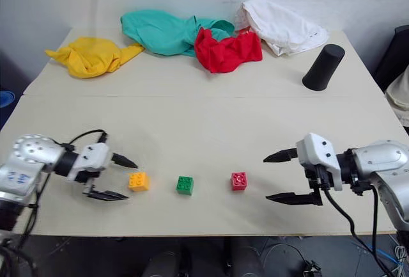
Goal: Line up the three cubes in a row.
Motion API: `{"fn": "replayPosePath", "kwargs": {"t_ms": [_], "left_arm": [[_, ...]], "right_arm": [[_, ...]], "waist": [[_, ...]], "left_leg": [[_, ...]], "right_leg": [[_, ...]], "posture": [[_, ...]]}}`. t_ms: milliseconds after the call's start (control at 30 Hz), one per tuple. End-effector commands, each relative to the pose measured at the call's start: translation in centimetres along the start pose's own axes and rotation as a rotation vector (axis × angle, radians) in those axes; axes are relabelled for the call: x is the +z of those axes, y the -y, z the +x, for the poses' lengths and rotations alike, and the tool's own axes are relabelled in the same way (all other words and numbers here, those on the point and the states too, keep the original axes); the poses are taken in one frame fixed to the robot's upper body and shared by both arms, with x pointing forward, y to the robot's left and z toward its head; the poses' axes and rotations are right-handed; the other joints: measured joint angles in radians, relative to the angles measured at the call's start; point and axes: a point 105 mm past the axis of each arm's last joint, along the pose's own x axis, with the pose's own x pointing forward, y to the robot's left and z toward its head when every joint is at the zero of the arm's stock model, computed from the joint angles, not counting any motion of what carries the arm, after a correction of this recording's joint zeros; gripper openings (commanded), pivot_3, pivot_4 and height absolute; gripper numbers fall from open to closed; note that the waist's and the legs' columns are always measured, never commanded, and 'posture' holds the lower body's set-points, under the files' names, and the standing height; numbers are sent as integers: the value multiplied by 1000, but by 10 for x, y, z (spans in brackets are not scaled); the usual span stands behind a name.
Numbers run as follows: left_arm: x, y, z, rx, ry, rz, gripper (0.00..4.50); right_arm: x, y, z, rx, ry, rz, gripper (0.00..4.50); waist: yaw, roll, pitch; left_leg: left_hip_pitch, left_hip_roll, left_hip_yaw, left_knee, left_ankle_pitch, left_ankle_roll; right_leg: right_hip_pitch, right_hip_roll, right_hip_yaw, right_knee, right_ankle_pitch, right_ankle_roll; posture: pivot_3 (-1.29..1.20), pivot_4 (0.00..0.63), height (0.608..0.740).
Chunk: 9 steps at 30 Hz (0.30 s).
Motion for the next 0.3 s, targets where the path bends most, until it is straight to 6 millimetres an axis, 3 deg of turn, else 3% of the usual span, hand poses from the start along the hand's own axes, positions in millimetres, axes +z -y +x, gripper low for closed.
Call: {"fn": "replayPosePath", "kwargs": {"t_ms": [33, 167, 300], "left_arm": [[20, 13, -47, 27, -19, 4, 4462], [38, 30, -68, 28, -3, -46, 4462], [52, 36, -73, 48, 38, -51, 4462]], "right_arm": [[-4, 3, -27, 1, -60, -21, 4500], [-12, 4, -39, 9, -87, 6, 4500], [-16, 5, -41, 7, -81, 25, 4500]], "waist": [[0, 0, 0], [5, 0, 0], [5, 1, 1]], "left_leg": [[0, 0, 0, 0, 0, 0], [0, 0, 0, 0, 0, 1], [0, 0, 0, 0, 0, 1]], "right_leg": [[0, 0, 0, 0, 0, 0], [1, -1, 0, -1, 0, 0], [0, 0, 0, -1, 0, 0]], "posture": [[0, 150, 740], [0, 150, 740], [0, 150, 740]]}}
